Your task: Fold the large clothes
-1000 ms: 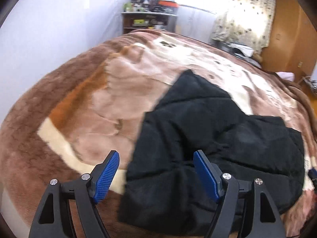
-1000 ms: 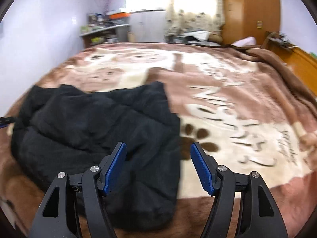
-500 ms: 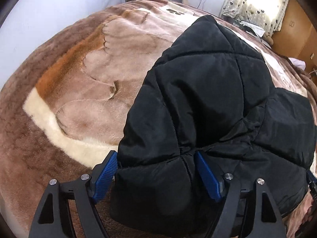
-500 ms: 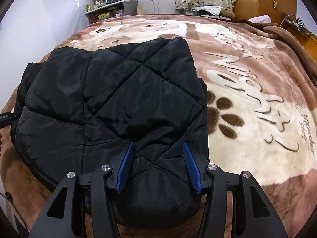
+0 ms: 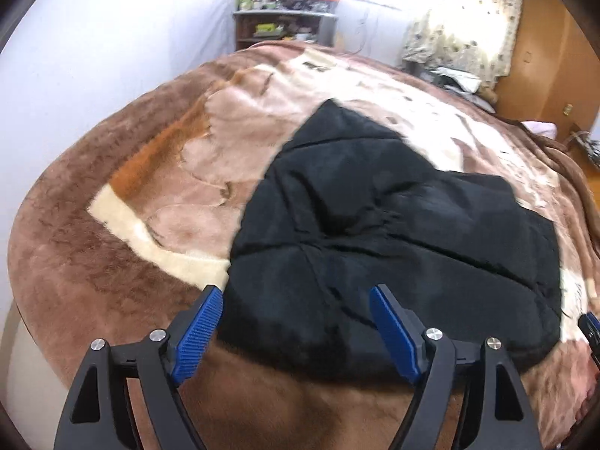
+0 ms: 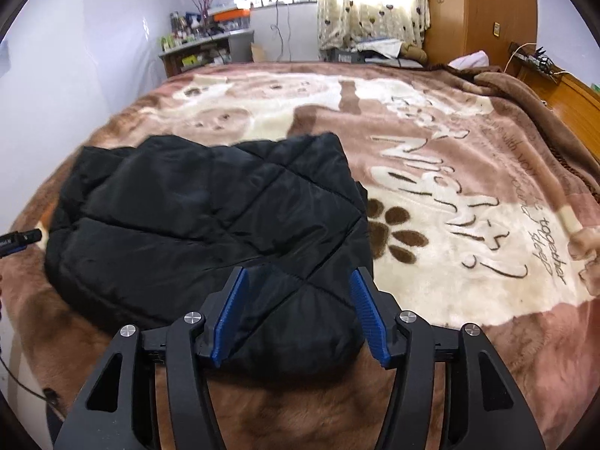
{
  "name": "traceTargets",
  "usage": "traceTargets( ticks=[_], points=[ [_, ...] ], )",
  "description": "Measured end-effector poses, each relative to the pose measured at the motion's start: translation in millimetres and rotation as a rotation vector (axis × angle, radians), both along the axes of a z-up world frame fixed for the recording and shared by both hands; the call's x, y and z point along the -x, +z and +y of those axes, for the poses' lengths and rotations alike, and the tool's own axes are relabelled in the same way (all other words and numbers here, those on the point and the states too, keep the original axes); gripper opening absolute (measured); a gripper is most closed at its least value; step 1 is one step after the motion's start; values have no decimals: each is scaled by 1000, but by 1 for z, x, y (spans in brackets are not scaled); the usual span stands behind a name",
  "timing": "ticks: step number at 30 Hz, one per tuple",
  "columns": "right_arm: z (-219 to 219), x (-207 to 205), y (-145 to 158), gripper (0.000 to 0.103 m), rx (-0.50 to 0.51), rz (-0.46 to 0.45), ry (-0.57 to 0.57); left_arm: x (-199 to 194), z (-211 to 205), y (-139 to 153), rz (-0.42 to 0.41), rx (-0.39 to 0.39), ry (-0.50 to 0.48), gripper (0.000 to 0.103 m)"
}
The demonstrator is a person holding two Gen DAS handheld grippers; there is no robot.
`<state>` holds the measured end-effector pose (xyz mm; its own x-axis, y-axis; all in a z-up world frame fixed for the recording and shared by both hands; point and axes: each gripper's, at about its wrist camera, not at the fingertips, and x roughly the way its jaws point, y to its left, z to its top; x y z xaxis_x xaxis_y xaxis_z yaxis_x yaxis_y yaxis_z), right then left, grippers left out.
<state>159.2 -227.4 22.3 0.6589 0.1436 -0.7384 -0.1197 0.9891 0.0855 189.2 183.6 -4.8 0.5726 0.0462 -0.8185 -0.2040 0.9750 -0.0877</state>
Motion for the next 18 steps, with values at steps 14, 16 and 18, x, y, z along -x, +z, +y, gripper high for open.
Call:
traceTargets(
  ticks=[14, 16, 18],
  points=[
    [14, 65, 17, 72, 10, -29, -65, 83, -81, 22, -37, -116, -106, 84],
    [17, 74, 18, 72, 0, -23, -73, 94, -89, 25, -53, -116, -104, 84],
    [19, 83, 19, 72, -6, -21, -67, 104, -96, 25, -60, -127, -105, 84]
  ],
)
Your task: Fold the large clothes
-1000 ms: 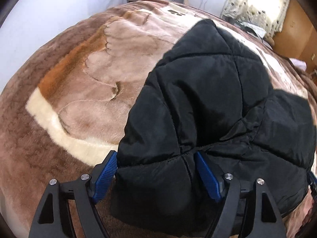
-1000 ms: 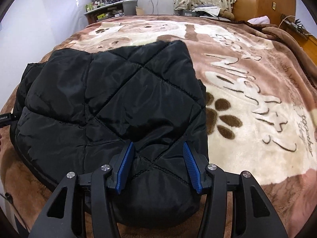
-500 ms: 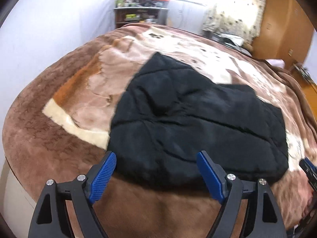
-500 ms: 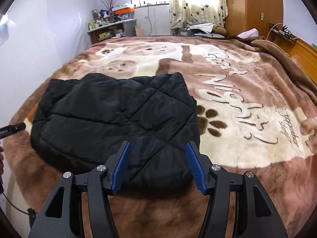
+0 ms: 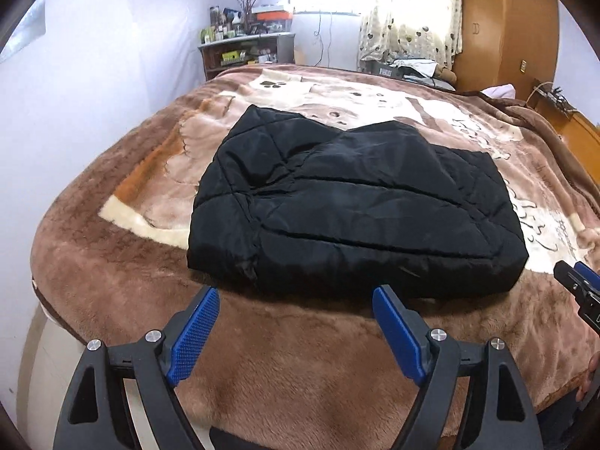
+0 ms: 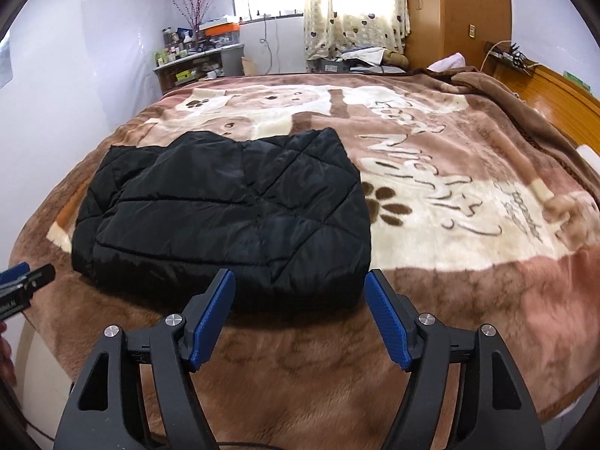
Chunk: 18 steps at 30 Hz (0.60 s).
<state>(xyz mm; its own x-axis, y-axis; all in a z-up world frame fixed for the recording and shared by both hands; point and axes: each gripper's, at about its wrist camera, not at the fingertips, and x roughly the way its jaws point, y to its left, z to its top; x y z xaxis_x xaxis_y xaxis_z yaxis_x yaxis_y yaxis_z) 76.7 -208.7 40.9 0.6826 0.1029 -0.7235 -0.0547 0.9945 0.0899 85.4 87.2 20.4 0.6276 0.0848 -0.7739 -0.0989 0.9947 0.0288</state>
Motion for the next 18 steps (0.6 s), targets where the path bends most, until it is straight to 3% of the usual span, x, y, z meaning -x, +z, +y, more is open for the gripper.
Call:
traceTargets(
  ticks=[18],
  points=[
    [40, 49, 9, 72, 7, -36, 56, 42, -36, 1, -27, 19, -26, 86]
  ],
)
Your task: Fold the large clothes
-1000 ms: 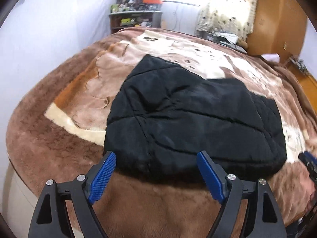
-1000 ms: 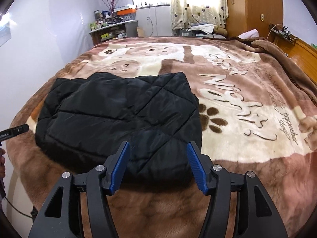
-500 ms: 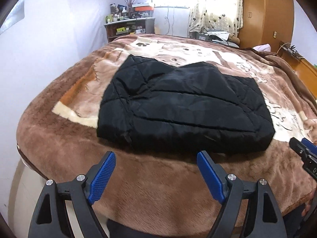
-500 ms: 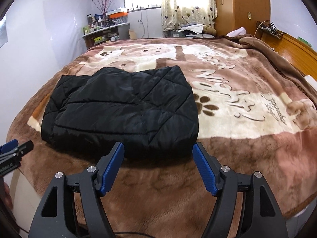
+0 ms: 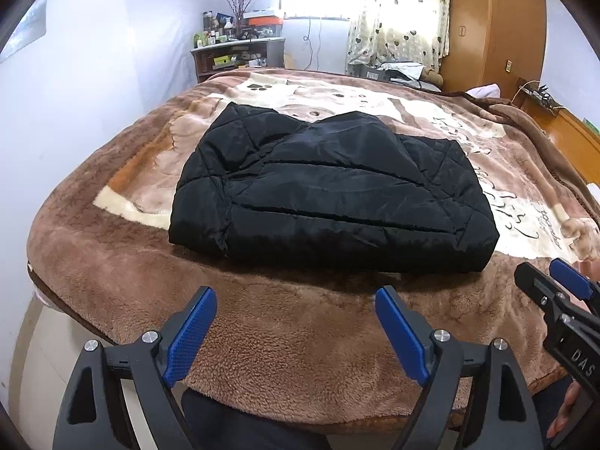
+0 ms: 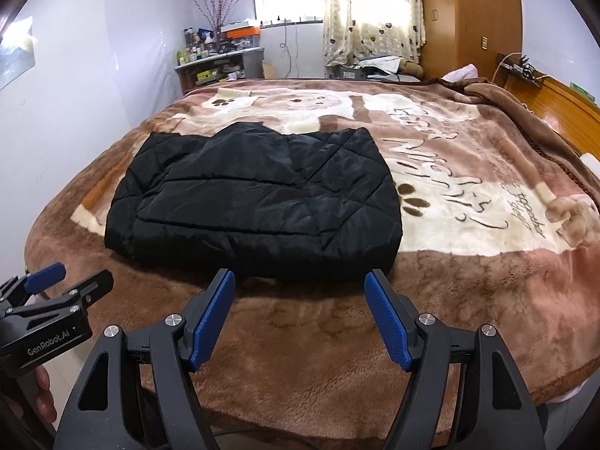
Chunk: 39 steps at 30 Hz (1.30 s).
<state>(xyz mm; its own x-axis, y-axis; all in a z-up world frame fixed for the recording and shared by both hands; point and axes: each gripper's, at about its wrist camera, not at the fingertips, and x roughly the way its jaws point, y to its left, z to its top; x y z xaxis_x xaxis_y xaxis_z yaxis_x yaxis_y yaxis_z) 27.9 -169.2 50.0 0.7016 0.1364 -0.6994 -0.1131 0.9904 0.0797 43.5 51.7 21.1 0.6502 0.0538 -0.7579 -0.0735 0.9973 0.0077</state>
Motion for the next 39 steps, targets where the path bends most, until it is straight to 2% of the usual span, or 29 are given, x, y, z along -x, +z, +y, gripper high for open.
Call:
traceTargets(
  ticks=[3, 7, 14, 21, 27, 39],
  points=[
    [4, 4, 0, 72, 20, -11, 10, 5, -5, 3, -16, -21, 4, 86],
    [7, 9, 1, 72, 33, -30, 17, 11, -10, 9, -35, 3, -18, 87],
    [6, 13, 4, 72, 24, -38, 17, 14, -16, 11, -39, -18, -13, 87],
    [5, 16, 5, 72, 18, -41, 8, 17, -15, 12, -44, 26, -21, 86],
    [4, 16, 5, 72, 15, -36, 6, 19, -19, 12, -61, -24, -7, 87],
    [2, 16, 3, 72, 11, -24, -1, 17, -22, 10, -52, -38, -12, 87]
  ],
)
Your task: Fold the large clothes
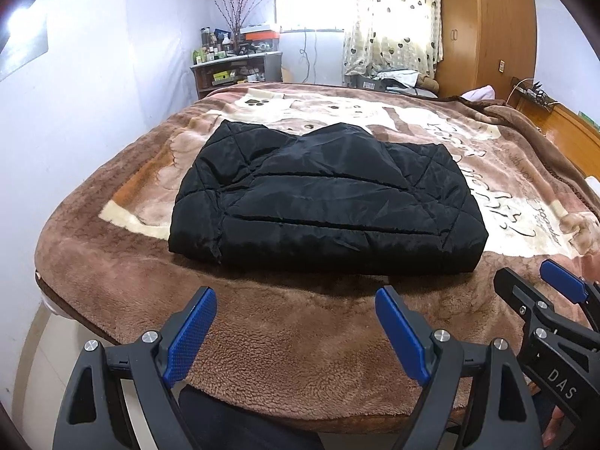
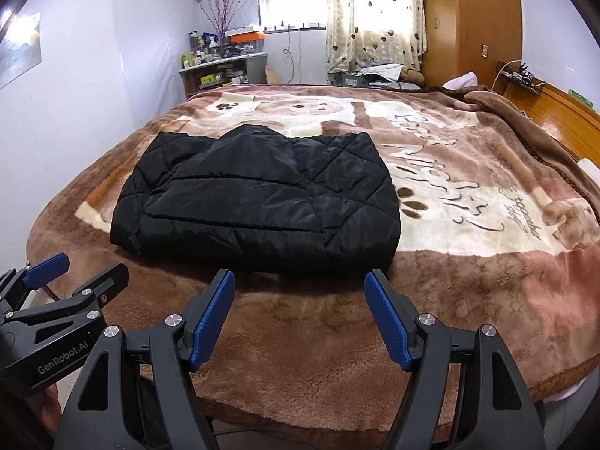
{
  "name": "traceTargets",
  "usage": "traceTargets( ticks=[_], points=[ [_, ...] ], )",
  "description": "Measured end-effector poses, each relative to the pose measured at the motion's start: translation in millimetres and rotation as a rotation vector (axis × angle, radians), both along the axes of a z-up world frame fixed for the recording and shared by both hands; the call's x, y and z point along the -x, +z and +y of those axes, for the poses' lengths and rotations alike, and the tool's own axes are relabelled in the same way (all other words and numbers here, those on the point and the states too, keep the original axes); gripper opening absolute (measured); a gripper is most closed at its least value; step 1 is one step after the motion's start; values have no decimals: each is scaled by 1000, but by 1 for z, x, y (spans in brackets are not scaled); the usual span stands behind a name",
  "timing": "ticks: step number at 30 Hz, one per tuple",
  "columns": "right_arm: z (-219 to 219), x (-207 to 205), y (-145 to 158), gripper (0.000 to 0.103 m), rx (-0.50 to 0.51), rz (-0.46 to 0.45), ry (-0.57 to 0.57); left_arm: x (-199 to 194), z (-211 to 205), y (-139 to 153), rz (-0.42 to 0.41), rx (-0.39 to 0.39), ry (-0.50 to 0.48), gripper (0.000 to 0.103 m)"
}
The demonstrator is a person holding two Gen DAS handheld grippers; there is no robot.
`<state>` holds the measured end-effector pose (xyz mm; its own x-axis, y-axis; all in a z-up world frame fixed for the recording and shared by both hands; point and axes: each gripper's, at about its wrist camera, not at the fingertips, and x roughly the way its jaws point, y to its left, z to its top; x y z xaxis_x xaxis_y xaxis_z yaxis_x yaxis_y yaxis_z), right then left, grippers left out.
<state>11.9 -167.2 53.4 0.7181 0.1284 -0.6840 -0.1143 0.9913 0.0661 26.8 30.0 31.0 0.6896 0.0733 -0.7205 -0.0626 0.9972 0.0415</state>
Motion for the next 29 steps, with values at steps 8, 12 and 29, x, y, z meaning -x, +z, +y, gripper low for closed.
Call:
traceTargets(
  ticks=[8, 12, 29],
  points=[
    [-1, -1, -1, 72, 0, 4, -3, -2, 0, 0, -1, 7, 12, 87],
    [-1, -2, -2, 72, 0, 6, -1, -1, 2, -1, 1, 13, 16, 87],
    [3, -1, -4, 72, -5, 16, -6, 0, 3, -2, 3, 11, 12, 87]
  ],
)
